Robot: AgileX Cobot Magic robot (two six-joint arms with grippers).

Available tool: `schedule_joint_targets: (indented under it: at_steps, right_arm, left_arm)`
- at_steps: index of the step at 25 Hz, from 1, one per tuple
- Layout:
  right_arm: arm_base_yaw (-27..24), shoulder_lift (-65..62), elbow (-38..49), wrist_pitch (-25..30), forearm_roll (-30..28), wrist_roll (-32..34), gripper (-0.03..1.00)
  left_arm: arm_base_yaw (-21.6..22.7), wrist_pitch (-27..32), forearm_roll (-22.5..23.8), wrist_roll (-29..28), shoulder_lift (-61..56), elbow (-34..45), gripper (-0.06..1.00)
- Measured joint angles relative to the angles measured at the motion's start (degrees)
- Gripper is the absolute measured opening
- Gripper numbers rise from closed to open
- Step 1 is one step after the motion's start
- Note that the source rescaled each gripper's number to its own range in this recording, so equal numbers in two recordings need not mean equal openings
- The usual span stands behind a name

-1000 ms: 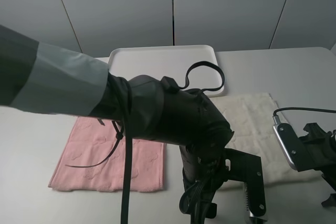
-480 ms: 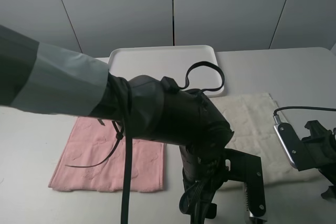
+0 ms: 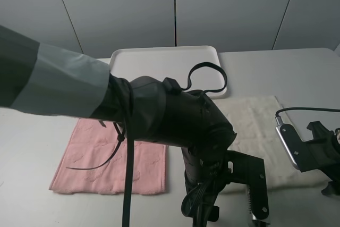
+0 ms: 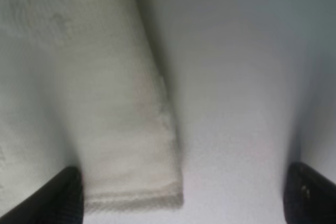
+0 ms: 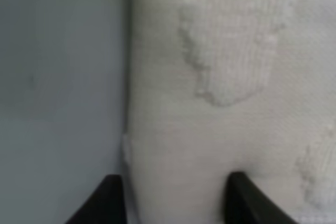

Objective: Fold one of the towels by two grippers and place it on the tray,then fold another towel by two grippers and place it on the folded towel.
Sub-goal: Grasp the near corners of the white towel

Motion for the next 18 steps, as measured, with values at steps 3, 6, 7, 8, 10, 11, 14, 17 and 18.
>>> schedule_joint_targets:
  at_steps: [3, 6, 7, 8, 10, 11, 14, 17, 18]
  right_arm:
    - [0.0, 0.0, 0.0, -1.1, -0.2, 0.9, 0.18]
    - [0.1, 0.1, 0.0, -2.0, -0.2, 1.5, 0.02]
    - [0.1, 0.1, 0.0, -2.0, -0.2, 1.6, 0.01]
    - [0.1, 0.1, 0.0, -2.0, -0.2, 1.6, 0.01]
    - [0.1, 0.1, 0.0, -2.0, -0.2, 1.7, 0.01]
    - [0.1, 0.1, 0.0, -2.0, -0.2, 1.7, 0.01]
    - [0.1, 0.1, 0.0, -2.0, -0.2, 1.7, 0.01]
    - [0.1, 0.1, 0.0, -2.0, 0.1, 1.7, 0.01]
    - [0.1, 0.1, 0.0, -2.1, 0.5, 1.7, 0.01]
  left_arm:
    - [0.0, 0.0, 0.0, 0.0, 0.0, 0.0, 0.98]
    - [0.0, 0.0, 0.3, 0.0, 0.0, 0.0, 0.98]
    - [0.0, 0.0, 0.0, 0.0, 0.0, 0.0, 0.98]
    - [0.0, 0.0, 0.0, 0.0, 0.0, 0.0, 0.98]
    - [0.0, -0.1, 0.3, 0.0, 0.0, 0.0, 0.98]
    - [0.0, -0.2, 0.6, -0.1, 0.0, 0.0, 0.98]
    - [0.0, -0.8, 0.9, -0.2, 0.0, 0.0, 0.98]
    - [0.0, -2.3, 1.8, -2.1, 0.0, 0.0, 0.91]
    - [0.0, -2.6, 2.3, -2.5, 0.0, 0.0, 0.87]
